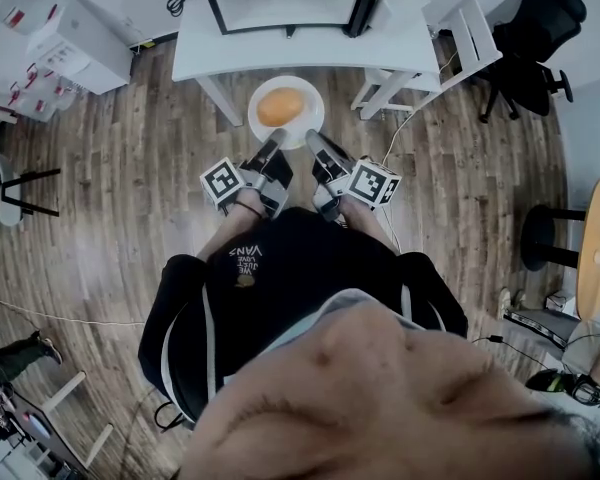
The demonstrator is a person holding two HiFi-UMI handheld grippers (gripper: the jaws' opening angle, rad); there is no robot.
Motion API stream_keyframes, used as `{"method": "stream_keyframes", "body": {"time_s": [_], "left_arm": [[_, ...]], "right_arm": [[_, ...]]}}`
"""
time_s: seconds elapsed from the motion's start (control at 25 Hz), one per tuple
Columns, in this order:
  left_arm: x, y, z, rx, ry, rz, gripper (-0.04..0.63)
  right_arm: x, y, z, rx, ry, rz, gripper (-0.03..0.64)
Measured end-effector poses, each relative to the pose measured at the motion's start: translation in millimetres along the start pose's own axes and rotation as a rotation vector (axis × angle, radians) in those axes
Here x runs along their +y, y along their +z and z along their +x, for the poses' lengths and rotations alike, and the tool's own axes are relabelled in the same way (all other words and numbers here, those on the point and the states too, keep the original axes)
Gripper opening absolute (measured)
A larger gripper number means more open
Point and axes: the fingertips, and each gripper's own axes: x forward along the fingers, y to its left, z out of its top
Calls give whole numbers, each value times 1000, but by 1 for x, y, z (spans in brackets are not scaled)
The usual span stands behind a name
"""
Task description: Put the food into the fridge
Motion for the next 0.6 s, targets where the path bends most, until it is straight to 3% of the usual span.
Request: {"method": "stream_keyframes", "body": {"time_s": [0.6], "left_arm": [[9, 33, 48, 25, 11, -27, 31]], "right_arm": [[-26, 37, 36, -11, -39, 11, 40]]}}
